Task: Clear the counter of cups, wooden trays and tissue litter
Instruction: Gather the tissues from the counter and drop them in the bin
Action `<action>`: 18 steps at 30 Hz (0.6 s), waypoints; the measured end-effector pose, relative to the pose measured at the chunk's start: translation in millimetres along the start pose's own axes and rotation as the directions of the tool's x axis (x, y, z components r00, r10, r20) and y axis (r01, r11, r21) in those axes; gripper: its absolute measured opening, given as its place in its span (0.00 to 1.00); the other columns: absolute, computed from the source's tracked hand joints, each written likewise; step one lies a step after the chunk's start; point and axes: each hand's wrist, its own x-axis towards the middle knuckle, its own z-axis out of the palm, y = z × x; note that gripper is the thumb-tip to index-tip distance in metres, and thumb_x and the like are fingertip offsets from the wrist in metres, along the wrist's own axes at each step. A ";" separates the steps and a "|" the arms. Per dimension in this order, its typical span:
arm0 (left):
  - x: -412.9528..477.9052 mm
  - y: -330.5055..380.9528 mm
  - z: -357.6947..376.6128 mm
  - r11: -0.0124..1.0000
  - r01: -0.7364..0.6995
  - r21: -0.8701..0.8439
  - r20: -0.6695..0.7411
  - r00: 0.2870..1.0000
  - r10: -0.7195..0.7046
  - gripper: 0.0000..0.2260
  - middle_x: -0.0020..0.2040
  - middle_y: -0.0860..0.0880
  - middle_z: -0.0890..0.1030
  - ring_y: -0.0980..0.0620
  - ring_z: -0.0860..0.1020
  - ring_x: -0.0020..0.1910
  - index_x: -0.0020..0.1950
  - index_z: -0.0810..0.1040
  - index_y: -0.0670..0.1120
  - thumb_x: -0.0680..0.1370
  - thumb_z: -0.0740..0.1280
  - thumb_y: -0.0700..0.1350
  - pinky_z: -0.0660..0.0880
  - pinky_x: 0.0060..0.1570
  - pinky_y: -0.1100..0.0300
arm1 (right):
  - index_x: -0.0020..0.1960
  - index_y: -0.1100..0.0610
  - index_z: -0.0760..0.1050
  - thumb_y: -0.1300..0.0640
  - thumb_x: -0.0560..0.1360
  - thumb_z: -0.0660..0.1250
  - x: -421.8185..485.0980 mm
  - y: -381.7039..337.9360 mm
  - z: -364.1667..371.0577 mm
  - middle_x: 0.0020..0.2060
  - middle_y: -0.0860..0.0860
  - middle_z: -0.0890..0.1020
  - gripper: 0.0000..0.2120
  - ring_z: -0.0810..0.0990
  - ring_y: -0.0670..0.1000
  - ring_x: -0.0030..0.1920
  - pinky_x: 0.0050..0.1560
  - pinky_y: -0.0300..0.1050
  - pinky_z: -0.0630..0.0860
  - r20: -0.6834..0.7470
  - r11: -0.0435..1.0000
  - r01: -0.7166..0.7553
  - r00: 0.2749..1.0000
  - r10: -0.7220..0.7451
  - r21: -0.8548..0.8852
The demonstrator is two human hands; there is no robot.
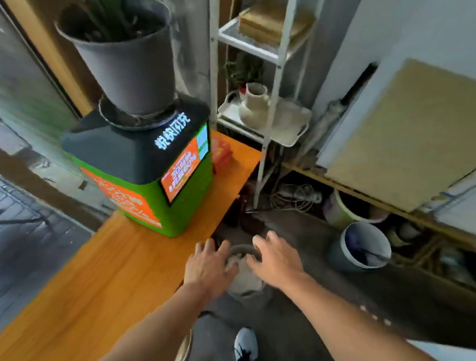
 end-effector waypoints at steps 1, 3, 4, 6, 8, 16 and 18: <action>8.4 6.8 5.2 1.000 0.001 0.001 0.013 1.000 -0.001 0.25 0.62 0.45 0.72 0.40 0.69 0.62 0.71 0.63 0.55 0.77 0.56 0.64 0.73 0.51 0.47 | 0.51 0.48 0.69 0.39 0.75 0.61 2.1 10.4 2.7 0.52 0.52 0.73 0.14 0.77 0.59 0.54 0.44 0.52 0.75 -0.006 1.000 -0.005 1.000 0.005 -0.002; 25.2 16.9 17.7 1.000 0.017 -0.005 0.044 0.999 -0.016 0.25 0.64 0.45 0.71 0.40 0.68 0.63 0.72 0.62 0.55 0.77 0.56 0.63 0.73 0.53 0.47 | 0.57 0.49 0.71 0.38 0.76 0.61 9.8 27.8 9.4 0.54 0.53 0.74 0.18 0.78 0.59 0.55 0.45 0.53 0.76 -0.008 1.000 -0.016 1.000 0.016 0.000; 33.5 20.3 25.1 1.000 0.021 -0.006 0.052 0.998 -0.021 0.25 0.64 0.45 0.71 0.40 0.68 0.63 0.72 0.62 0.55 0.77 0.57 0.63 0.74 0.53 0.47 | 0.57 0.49 0.71 0.38 0.76 0.61 14.5 34.7 13.8 0.54 0.53 0.74 0.18 0.78 0.59 0.55 0.45 0.53 0.76 -0.006 1.000 -0.027 1.000 0.027 0.010; 51.1 25.1 41.7 1.000 0.030 0.000 0.062 0.998 -0.030 0.25 0.63 0.45 0.71 0.40 0.69 0.62 0.71 0.64 0.55 0.77 0.59 0.63 0.74 0.53 0.47 | 0.59 0.49 0.71 0.39 0.76 0.61 26.8 47.7 28.3 0.55 0.53 0.74 0.18 0.78 0.59 0.56 0.46 0.53 0.77 0.002 0.998 -0.050 0.999 0.050 0.029; 69.5 26.4 64.2 0.999 0.043 -0.007 0.067 0.997 -0.043 0.23 0.61 0.45 0.72 0.41 0.70 0.61 0.69 0.66 0.55 0.77 0.59 0.62 0.74 0.52 0.48 | 0.60 0.49 0.72 0.40 0.76 0.62 40.5 60.0 48.7 0.56 0.53 0.74 0.18 0.78 0.58 0.55 0.45 0.52 0.76 0.007 0.997 -0.058 0.998 0.057 0.042; 144.4 2.4 196.8 0.994 0.107 -0.017 0.101 0.989 -0.105 0.24 0.64 0.47 0.73 0.43 0.70 0.61 0.71 0.66 0.56 0.76 0.61 0.62 0.77 0.54 0.47 | 0.64 0.49 0.71 0.39 0.76 0.61 99.5 111.9 184.2 0.60 0.53 0.73 0.21 0.76 0.57 0.58 0.48 0.52 0.76 0.099 0.978 -0.158 0.984 0.146 0.136; 162.2 -5.6 234.3 0.993 0.118 -0.011 0.110 0.987 -0.116 0.24 0.65 0.47 0.73 0.44 0.71 0.61 0.70 0.66 0.57 0.76 0.62 0.63 0.78 0.53 0.49 | 0.64 0.48 0.71 0.39 0.76 0.60 113.7 123.7 222.8 0.59 0.53 0.73 0.20 0.75 0.57 0.58 0.48 0.52 0.77 0.131 0.968 -0.185 0.978 0.164 0.168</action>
